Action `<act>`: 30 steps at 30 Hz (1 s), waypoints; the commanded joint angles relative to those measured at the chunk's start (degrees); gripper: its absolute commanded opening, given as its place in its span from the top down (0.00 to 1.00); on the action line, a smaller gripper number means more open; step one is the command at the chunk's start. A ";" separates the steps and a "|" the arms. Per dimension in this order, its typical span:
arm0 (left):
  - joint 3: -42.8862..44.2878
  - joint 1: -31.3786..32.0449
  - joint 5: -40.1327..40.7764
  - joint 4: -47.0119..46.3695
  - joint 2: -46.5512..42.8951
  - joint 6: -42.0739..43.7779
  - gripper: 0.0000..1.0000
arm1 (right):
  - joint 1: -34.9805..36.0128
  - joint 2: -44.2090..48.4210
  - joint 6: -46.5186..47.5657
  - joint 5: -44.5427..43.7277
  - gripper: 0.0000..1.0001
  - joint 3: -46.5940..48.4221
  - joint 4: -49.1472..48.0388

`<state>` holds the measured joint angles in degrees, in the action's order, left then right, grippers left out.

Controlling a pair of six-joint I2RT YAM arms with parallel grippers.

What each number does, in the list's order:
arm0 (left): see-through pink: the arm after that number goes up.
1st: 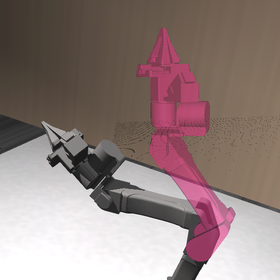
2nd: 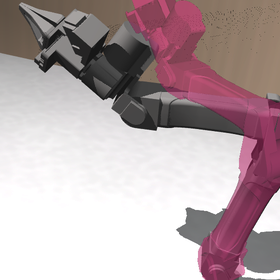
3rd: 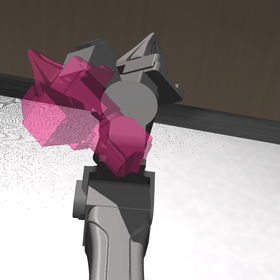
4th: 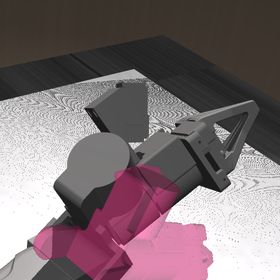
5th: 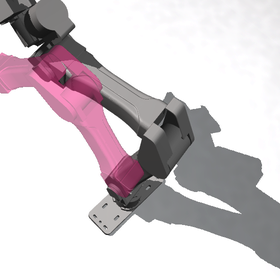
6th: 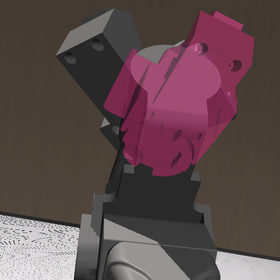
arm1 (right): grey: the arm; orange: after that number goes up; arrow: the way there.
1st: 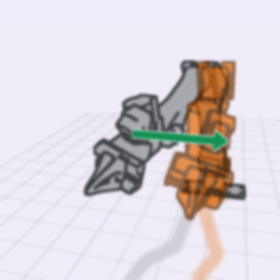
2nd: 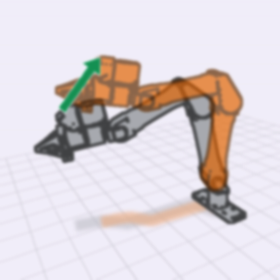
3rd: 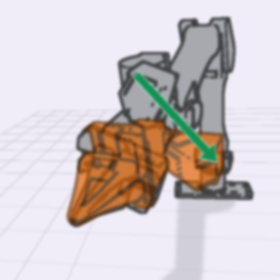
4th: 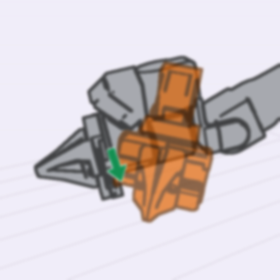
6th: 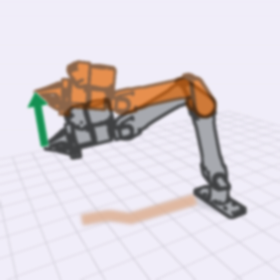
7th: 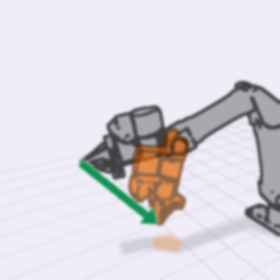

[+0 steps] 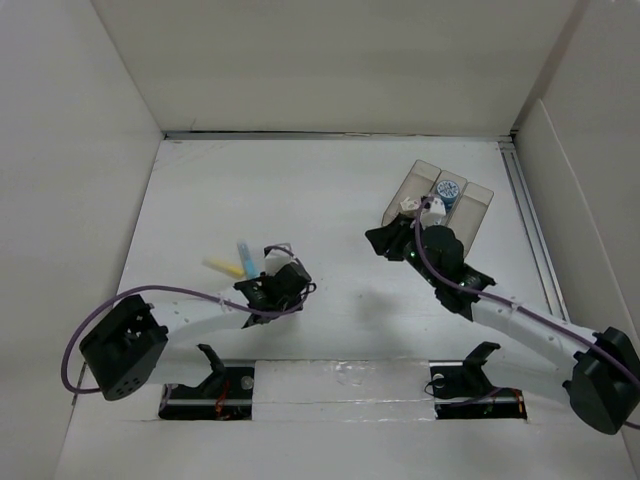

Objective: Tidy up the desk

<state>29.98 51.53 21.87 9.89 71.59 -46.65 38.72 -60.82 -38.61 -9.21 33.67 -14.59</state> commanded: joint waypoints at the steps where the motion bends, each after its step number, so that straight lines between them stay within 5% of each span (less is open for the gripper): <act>1: 2.88 3.21 4.13 2.93 2.75 -1.50 0.69 | 0.39 5.25 0.20 -1.94 0.53 -0.62 -2.20; 8: 11.84 12.09 13.80 12.07 14.71 -7.75 1.00 | 0.39 15.89 0.29 -3.36 0.31 -0.71 0.08; 19: 22.40 14.13 13.30 0.68 9.89 2.25 1.00 | 0.39 29.08 2.05 -7.03 0.31 9.02 8.51; 26: 41.10 13.51 4.88 -11.89 18.65 14.65 1.00 | 0.39 32.51 5.82 -9.86 0.32 20.45 16.06; 28: 45.67 12.82 2.05 -13.31 23.91 17.28 1.00 | 0.39 32.60 6.35 -9.69 0.39 22.57 16.87; 30: 52.88 12.11 -1.38 -15.25 27.35 18.78 1.00 | 0.39 32.25 6.70 -8.81 0.76 24.59 17.40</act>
<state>76.69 64.77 26.35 0.21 94.52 -33.76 38.72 -28.27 -33.65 -17.74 55.05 -0.05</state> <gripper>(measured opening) 0.215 0.301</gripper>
